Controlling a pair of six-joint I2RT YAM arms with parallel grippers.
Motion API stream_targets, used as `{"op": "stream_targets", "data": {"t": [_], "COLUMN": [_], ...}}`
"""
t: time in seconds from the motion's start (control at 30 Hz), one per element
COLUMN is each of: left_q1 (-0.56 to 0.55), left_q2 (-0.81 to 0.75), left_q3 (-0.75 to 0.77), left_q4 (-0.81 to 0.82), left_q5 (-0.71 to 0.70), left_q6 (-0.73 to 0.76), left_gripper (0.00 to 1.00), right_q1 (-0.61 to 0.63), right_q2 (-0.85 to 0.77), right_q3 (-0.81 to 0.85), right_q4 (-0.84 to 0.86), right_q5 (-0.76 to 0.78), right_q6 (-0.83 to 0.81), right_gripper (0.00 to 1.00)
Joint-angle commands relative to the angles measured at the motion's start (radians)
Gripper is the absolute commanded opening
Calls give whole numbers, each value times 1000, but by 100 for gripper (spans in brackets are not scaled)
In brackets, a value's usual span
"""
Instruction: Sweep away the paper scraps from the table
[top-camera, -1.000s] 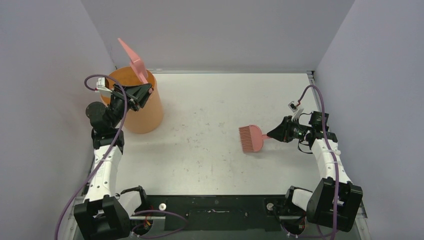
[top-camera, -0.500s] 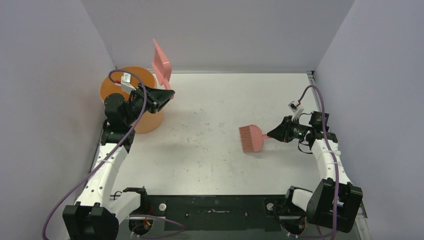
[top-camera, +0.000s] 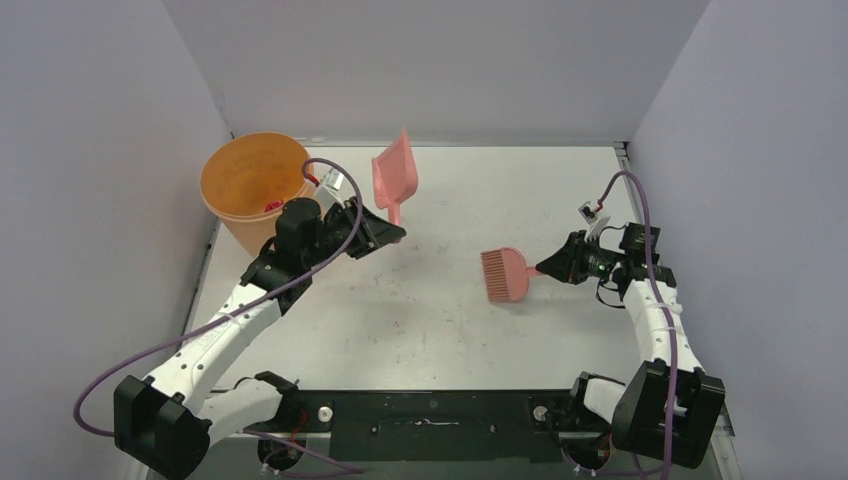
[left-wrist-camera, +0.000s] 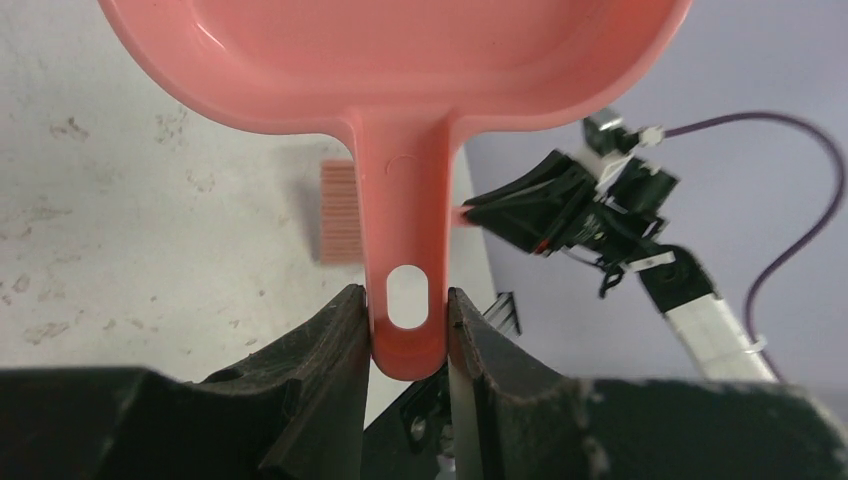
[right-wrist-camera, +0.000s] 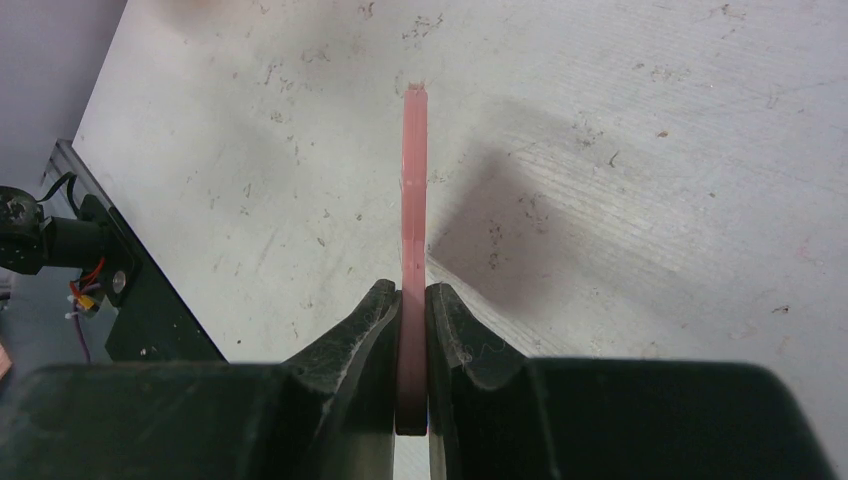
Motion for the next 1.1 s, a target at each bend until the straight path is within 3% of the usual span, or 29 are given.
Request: {"op": "stream_targets", "data": {"t": [0.0,0.3,0.4,0.43,0.5,0.53,0.83,1.07], "left_q1": [-110,-325,-389,-413,-460,-485,-616,-619], "left_q2": [61,114,137,149,177,196,365,385], "left_q3": [100,103,88,85,78,77,105,93], "left_q4": [-175,-418,-470,-481,-495,-499,-515,-542], "left_q5": [-98,-307,-360,-376,-418,-436,-527,-615], "left_q6": [215,419,445,449,457,459,442,402], "left_gripper": [0,0,0,0,0,0,1,0], "right_q1": [-15,-44,-42,-34,-27,-26,-44,-59], "right_q2": [-26,38,190,280,427,476,687,644], "right_q3": [-8,58,228,311,468,493,460,348], "right_q4": [57,9,-298,-465,-865,-917,-882,-543], "right_q5": [-9,-71,-188,-202,-201,-207,-183,-8], "right_q6": [8,14,-163,-279,-721,-729,-645,-255], "right_gripper": [5,5,5,5,5,5,5,6]}}
